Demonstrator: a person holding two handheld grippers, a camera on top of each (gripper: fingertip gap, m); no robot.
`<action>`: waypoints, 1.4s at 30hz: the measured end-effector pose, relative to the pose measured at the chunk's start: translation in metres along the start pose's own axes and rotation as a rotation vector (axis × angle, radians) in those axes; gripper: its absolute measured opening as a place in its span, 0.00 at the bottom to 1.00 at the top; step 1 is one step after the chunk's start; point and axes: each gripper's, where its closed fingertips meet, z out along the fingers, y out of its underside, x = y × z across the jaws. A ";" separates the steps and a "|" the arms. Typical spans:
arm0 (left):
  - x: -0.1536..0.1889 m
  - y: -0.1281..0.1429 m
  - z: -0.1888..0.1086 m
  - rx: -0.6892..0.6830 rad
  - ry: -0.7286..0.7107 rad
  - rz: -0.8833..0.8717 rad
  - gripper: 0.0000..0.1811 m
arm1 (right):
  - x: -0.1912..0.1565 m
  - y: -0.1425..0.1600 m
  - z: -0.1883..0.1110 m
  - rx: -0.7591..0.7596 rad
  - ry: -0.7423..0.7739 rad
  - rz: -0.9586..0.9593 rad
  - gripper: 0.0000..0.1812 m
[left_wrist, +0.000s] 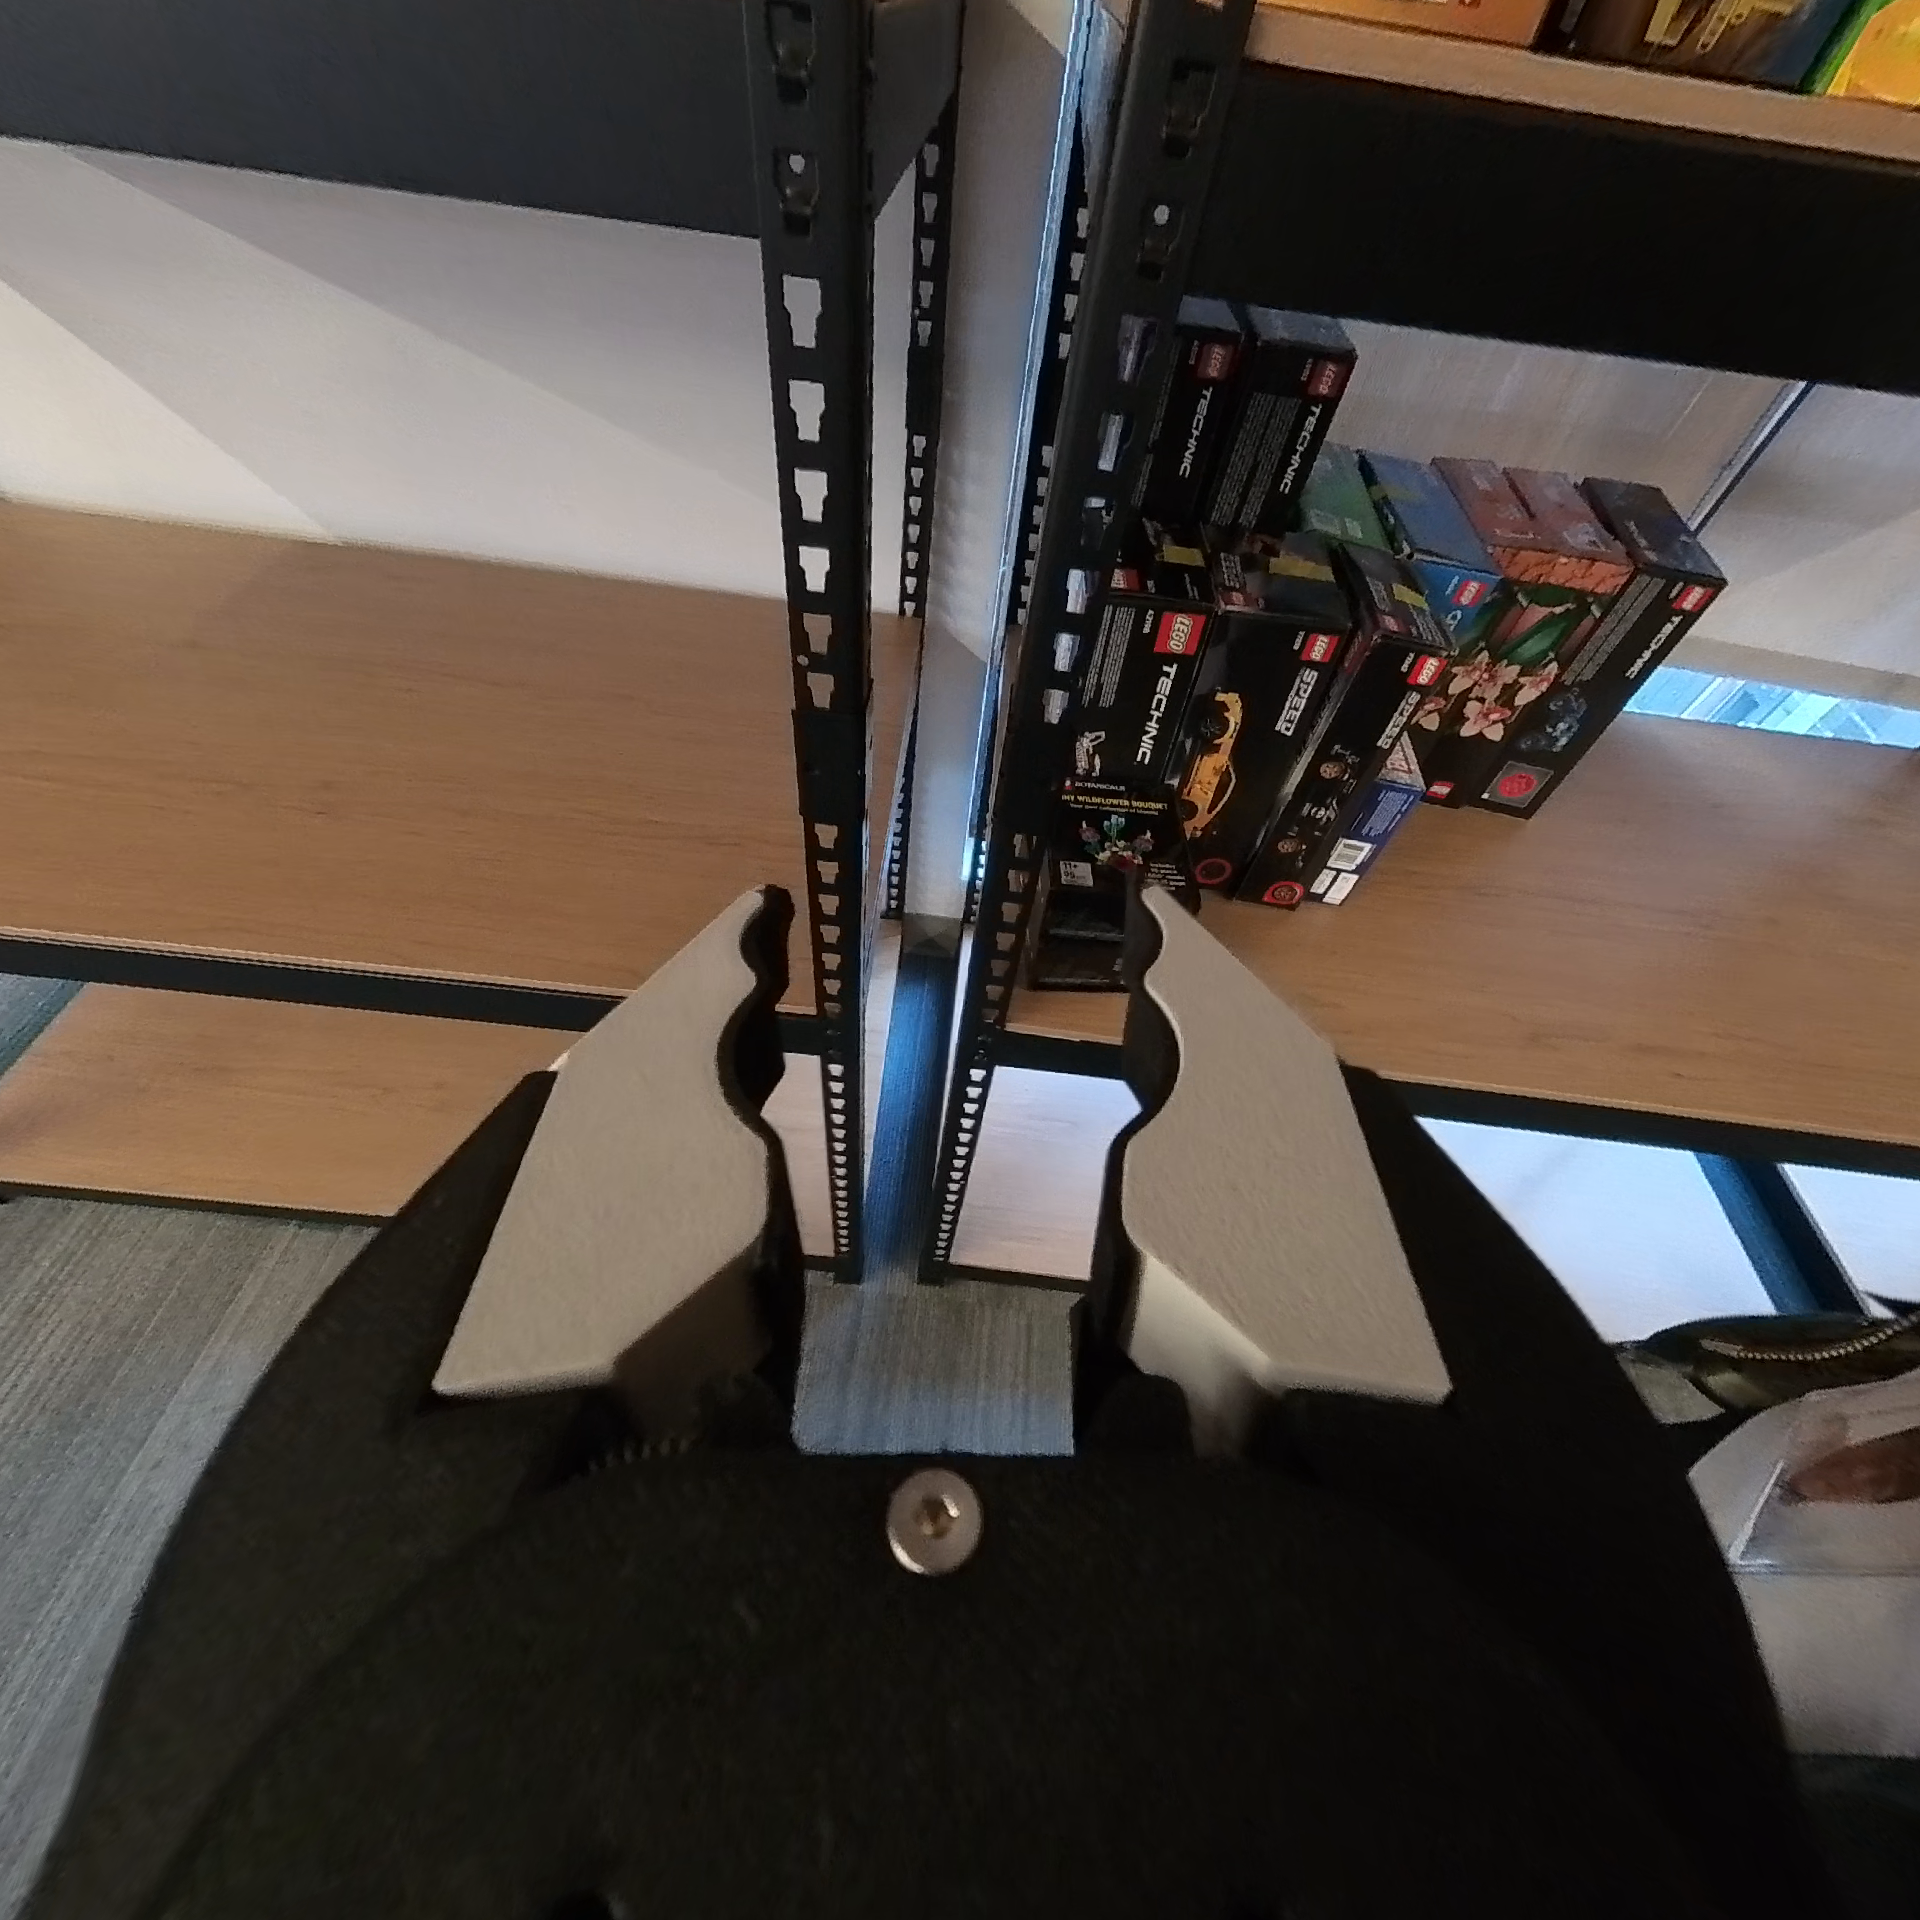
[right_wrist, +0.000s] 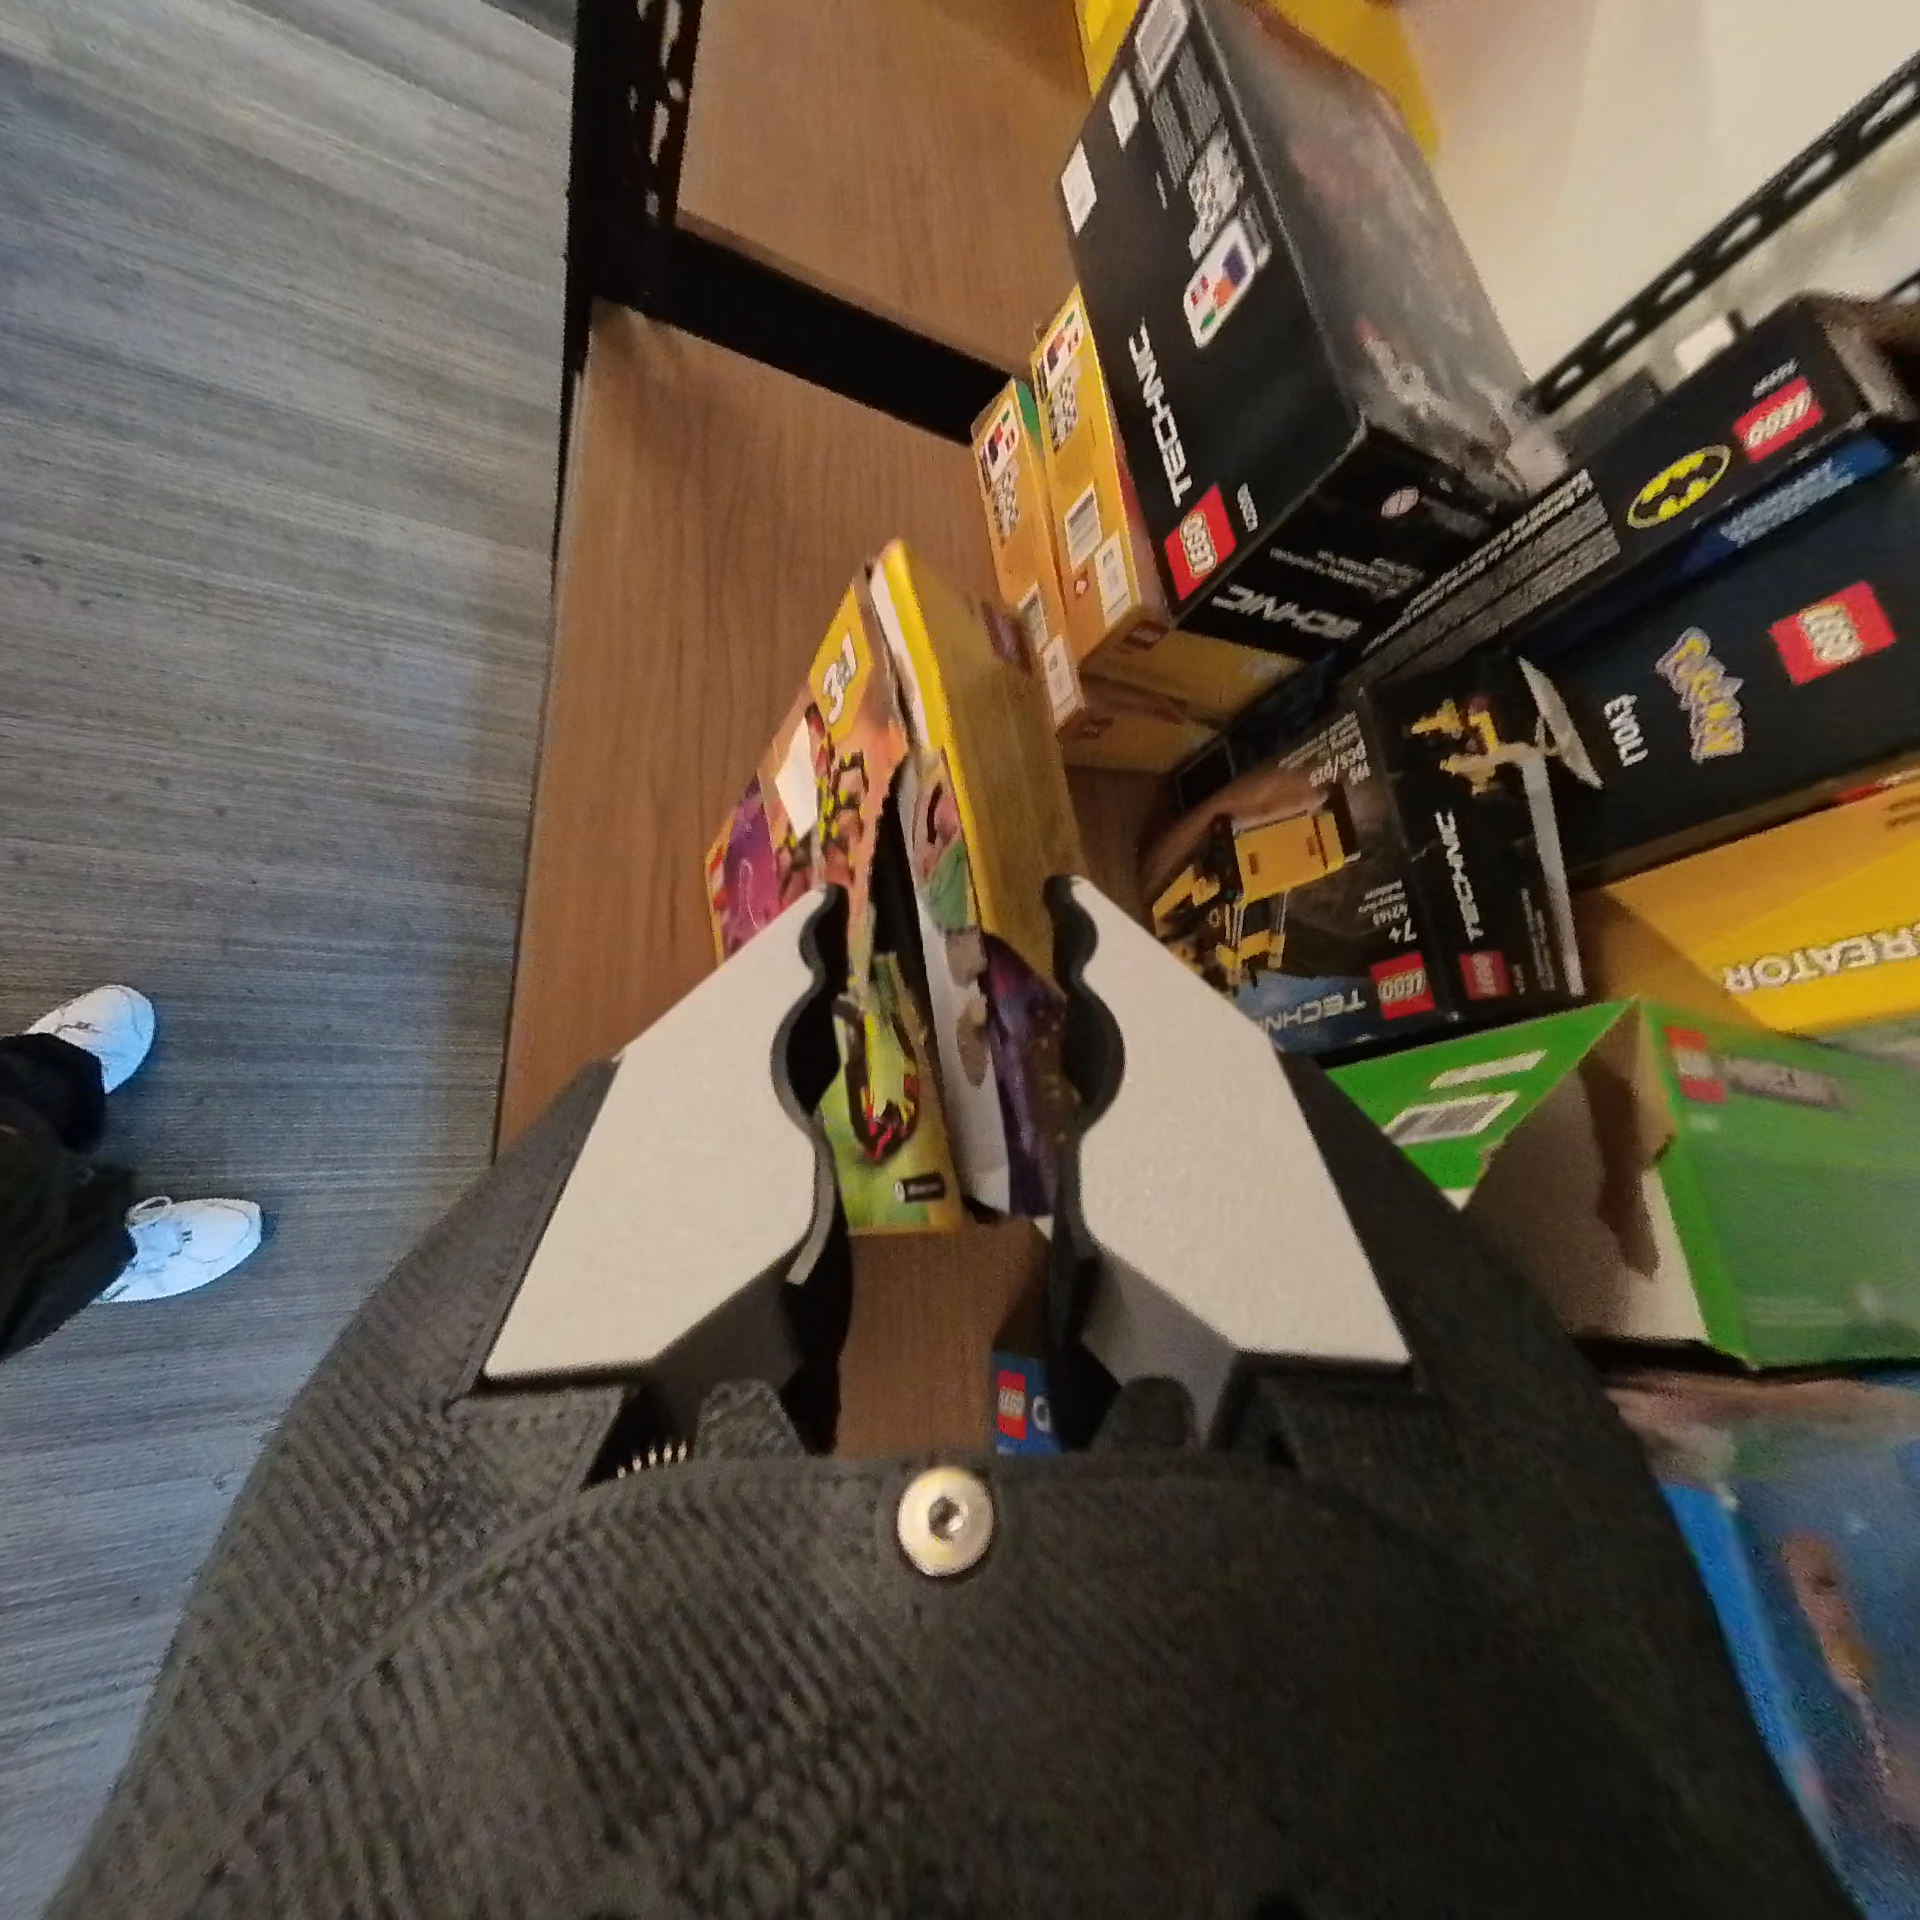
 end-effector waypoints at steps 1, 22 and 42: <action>0.000 -0.002 0.000 0.000 0.000 0.003 0.35 | 0.000 0.006 0.002 -0.008 0.000 0.003 0.21; 0.032 -0.012 0.018 -0.035 0.031 0.052 0.34 | -0.011 0.005 0.017 0.033 0.200 -0.360 0.28; 0.239 -0.179 0.112 0.169 0.696 0.200 0.40 | -0.013 -0.009 -0.008 0.266 0.466 -0.298 0.41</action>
